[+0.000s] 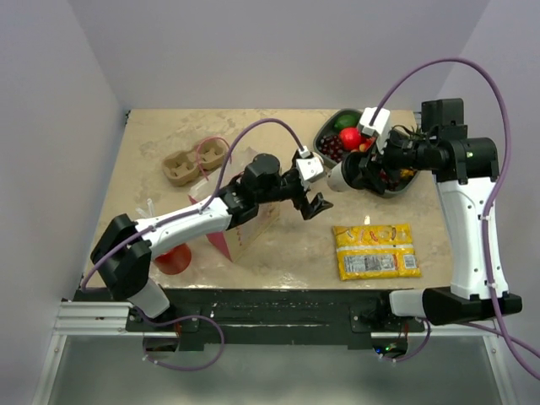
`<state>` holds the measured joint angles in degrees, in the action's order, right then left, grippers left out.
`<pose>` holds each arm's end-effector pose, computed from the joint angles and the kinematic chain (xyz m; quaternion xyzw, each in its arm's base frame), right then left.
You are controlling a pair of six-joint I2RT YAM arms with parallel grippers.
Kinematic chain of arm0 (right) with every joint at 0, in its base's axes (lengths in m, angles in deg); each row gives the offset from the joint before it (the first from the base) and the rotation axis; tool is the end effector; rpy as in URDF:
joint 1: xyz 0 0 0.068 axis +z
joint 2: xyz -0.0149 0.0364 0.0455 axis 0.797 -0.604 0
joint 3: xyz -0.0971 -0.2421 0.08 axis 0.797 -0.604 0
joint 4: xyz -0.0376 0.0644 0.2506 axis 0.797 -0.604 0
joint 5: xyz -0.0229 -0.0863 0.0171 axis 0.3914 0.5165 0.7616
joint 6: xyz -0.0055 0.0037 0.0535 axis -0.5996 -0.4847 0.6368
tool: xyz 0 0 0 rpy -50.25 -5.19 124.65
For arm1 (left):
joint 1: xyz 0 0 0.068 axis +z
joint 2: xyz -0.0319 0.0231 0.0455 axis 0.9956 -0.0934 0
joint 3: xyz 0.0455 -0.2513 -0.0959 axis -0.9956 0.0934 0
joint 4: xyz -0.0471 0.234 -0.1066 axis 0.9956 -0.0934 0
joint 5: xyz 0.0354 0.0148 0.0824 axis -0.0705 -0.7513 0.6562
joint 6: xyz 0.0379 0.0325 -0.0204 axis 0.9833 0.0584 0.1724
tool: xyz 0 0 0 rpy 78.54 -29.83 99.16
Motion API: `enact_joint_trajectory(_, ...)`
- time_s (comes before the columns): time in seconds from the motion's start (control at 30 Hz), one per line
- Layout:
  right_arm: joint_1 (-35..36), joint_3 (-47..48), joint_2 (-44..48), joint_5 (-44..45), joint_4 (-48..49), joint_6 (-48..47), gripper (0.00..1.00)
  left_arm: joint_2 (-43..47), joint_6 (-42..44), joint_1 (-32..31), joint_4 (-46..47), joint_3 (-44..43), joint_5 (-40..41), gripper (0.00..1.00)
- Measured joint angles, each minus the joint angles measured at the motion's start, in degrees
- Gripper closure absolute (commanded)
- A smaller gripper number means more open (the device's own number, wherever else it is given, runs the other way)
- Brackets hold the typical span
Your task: Pack the takeout coffee
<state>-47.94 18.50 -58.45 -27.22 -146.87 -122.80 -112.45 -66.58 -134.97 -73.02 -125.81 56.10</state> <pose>0.2061 0.0396 0.4686 -0.5014 0.7336 0.1526 0.4326 0.2315 -0.2988 0.3066 0.4560 0.6154 -0.3671 0.5278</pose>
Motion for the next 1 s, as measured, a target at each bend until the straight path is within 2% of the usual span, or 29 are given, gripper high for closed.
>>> enact_joint_trajectory(0.07,0.0,-1.2,0.0,0.0,1.3,1.2,0.55,0.2,-0.2,0.0,-2.3,-3.7,-0.2,0.00)
enact_joint_trajectory(0.1,0.0,-1.4,0.0,0.0,1.9,1.6,0.61,0.5,-0.4,0.0,-4.0,-6.6,-0.3,0.00)
enact_joint_trajectory(0.13,0.0,-1.5,-0.3,-0.1,2.5,2.4,0.82,1.0,-0.5,-0.1,-5.0,-9.2,-0.3,0.00)
enact_joint_trajectory(0.17,0.0,-1.5,-0.6,-0.2,3.6,3.3,0.97,1.6,-0.5,-0.1,-6.6,-12.0,-0.4,0.00)
enact_joint_trajectory(0.2,0.0,-1.4,-0.9,-0.4,4.8,4.3,1.00,2.4,-0.4,-0.1,-8.0,-15.0,-0.5,0.00)
enact_joint_trajectory(0.4,0.3,-1.1,-3.2,-0.5,13.2,11.9,1.00,8.9,4.8,1.7,-17.1,-31.5,2.4,0.00)
enact_joint_trajectory(0.47,1.3,-1.1,-3.6,-0.1,16.2,14.0,1.00,10.5,6.9,5.4,-21.0,-36.0,3.4,0.00)
enact_joint_trajectory(0.6,5.6,0.6,-5.2,1.3,19.8,17.8,1.00,11.0,9.6,19.8,-34.6,-45.7,4.5,0.00)
enact_joint_trajectory(0.7,8.5,5.0,-8.3,2.5,21.4,20.5,1.00,11.6,10.1,26.1,-43.4,-46.4,4.8,0.00)
enact_joint_trajectory(0.9,11.8,12.6,-14.5,3.7,27.1,26.6,1.00,16.4,7.2,31.7,-53.7,-35.3,3.8,0.00)
enact_joint_trajectory(1.0,12.6,12.9,-15.1,3.6,30.5,29.3,1.00,16.1,5.9,36.3,-57.0,-33.3,2.7,0.06)
